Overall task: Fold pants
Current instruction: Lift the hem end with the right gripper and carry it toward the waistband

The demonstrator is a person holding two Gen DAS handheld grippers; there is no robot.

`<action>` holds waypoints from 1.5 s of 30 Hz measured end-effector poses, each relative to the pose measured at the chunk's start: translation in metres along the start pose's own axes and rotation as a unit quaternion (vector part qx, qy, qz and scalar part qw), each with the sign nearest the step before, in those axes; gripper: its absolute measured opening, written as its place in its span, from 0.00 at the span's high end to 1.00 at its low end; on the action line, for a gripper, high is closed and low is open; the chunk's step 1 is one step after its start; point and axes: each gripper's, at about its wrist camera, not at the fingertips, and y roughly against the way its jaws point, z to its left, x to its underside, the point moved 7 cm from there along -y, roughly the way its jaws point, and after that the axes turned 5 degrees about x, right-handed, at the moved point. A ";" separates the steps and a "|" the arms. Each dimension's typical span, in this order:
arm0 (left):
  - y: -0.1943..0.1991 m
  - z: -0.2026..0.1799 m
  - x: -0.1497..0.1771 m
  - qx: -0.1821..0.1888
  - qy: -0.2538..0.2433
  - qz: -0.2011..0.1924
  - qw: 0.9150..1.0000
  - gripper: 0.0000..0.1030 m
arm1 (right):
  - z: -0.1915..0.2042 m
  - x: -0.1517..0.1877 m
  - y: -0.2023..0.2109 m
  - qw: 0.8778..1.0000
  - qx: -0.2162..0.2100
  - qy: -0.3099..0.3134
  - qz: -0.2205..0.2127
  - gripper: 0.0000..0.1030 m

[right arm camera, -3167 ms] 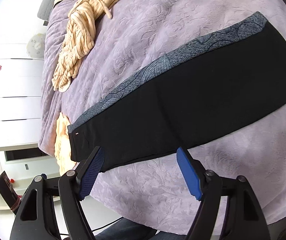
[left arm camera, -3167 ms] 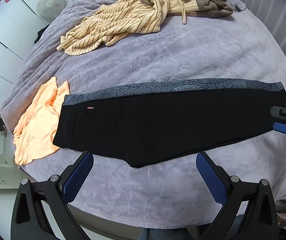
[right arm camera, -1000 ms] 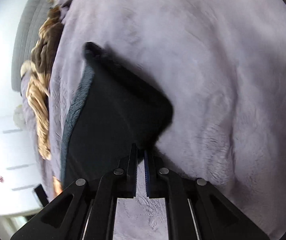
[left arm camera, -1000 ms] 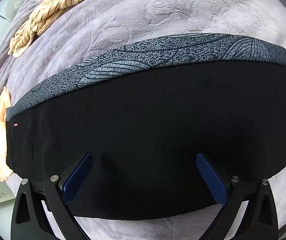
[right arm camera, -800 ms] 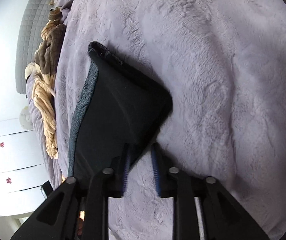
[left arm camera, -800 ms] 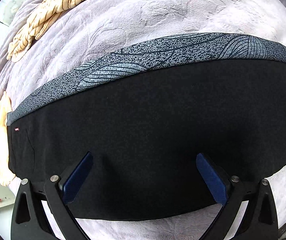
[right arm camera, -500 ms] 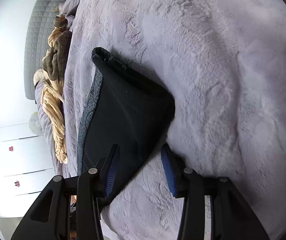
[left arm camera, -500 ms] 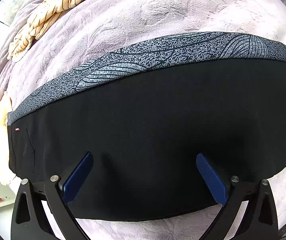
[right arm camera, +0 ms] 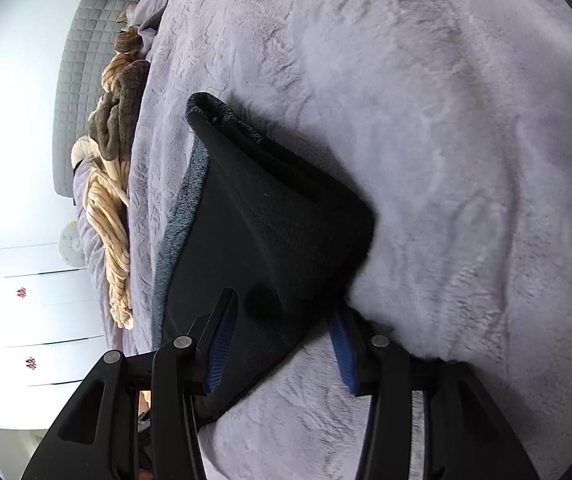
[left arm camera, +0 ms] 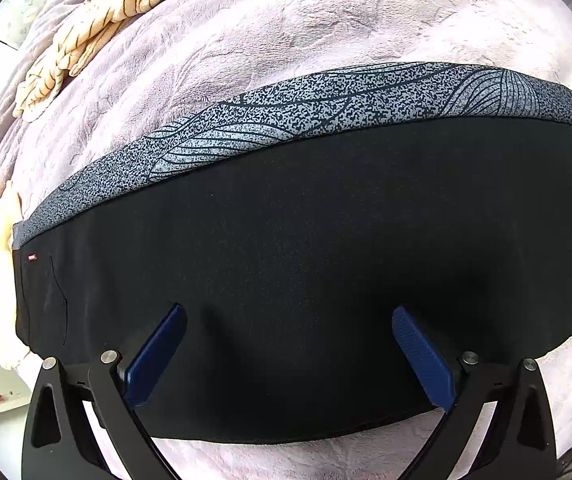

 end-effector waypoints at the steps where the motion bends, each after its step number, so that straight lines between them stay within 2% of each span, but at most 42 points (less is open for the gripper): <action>1: 0.000 0.000 0.000 0.001 0.000 -0.001 1.000 0.00 | 0.009 -0.001 0.003 0.999 -0.032 0.002 -0.001 0.50; 2: -0.001 0.000 0.000 0.003 0.000 -0.002 1.000 0.00 | 0.020 -0.004 0.008 0.998 -0.065 0.009 -0.010 0.50; 3: -0.003 0.000 0.000 0.004 0.001 -0.001 1.000 0.00 | 0.026 -0.007 0.010 0.997 -0.076 0.017 -0.016 0.50; 4: -0.004 0.000 0.000 0.004 0.000 0.001 1.000 0.00 | 0.029 -0.009 0.010 0.997 -0.071 0.028 -0.018 0.50; 5: -0.003 0.000 -0.001 0.004 -0.001 0.003 1.000 0.00 | 0.024 -0.010 0.004 0.998 -0.047 0.029 -0.017 0.50; 7: 0.000 0.000 -0.002 -0.002 -0.003 0.006 1.000 0.00 | 0.005 -0.011 -0.011 1.000 -0.021 0.005 -0.007 0.52; 9: 0.010 -0.005 -0.004 -0.004 -0.011 0.001 1.000 0.00 | -0.002 -0.014 -0.017 0.999 -0.036 -0.014 -0.011 0.52; 12: 0.030 -0.022 -0.015 0.023 -0.020 -0.026 0.999 0.00 | 0.003 -0.018 -0.019 0.999 -0.047 -0.019 -0.005 0.54; 13: 0.036 -0.028 -0.022 0.026 -0.023 -0.038 0.999 0.00 | 0.005 -0.018 -0.018 0.999 -0.048 -0.014 -0.005 0.69; 15: 0.045 -0.039 -0.040 0.034 -0.017 -0.063 0.997 0.00 | 0.011 -0.018 -0.012 0.999 -0.049 0.000 -0.006 0.83; 17: 0.048 -0.048 -0.060 0.037 -0.003 -0.080 0.996 0.00 | 0.017 -0.016 -0.004 0.998 -0.057 0.009 -0.012 0.85; 20: 0.027 -0.057 -0.084 0.013 0.007 -0.077 0.997 0.00 | 0.031 -0.013 0.004 0.998 -0.057 0.031 -0.024 0.85; 22: -0.004 -0.064 -0.087 -0.009 -0.016 -0.048 0.999 0.00 | 0.038 -0.012 0.007 0.997 -0.058 0.041 -0.030 0.85; 23: -0.011 -0.065 -0.089 -0.007 -0.017 -0.049 0.999 0.00 | 0.042 -0.012 0.009 0.997 -0.060 0.046 -0.033 0.85; 27: 0.003 -0.058 -0.088 0.003 -0.033 -0.059 0.998 0.00 | 0.056 -0.009 0.015 0.995 -0.062 0.070 -0.039 0.85; 30: 0.015 -0.044 -0.071 0.014 -0.041 -0.062 0.997 0.00 | 0.081 -0.006 0.023 0.991 -0.064 0.103 -0.050 0.85; 33: 0.025 -0.020 -0.047 0.040 -0.036 -0.067 0.996 0.00 | 0.113 0.008 0.036 0.985 -0.060 0.154 -0.059 0.85; 36: 0.033 0.017 -0.029 0.046 -0.024 -0.066 0.996 0.00 | 0.153 0.035 0.040 0.972 -0.044 0.221 -0.065 0.85; 39: 0.038 0.070 -0.013 0.043 -0.010 -0.065 0.997 0.00 | 0.194 0.072 0.031 0.957 -0.024 0.282 -0.062 0.85; 42: 0.039 0.127 -0.005 0.034 0.017 -0.063 0.997 0.00 | 0.231 0.115 0.000 0.939 0.013 0.340 -0.056 0.85; 45: 0.038 0.186 0.009 0.022 0.049 -0.060 0.997 0.00 | 0.256 0.164 -0.054 0.918 0.060 0.390 -0.035 0.83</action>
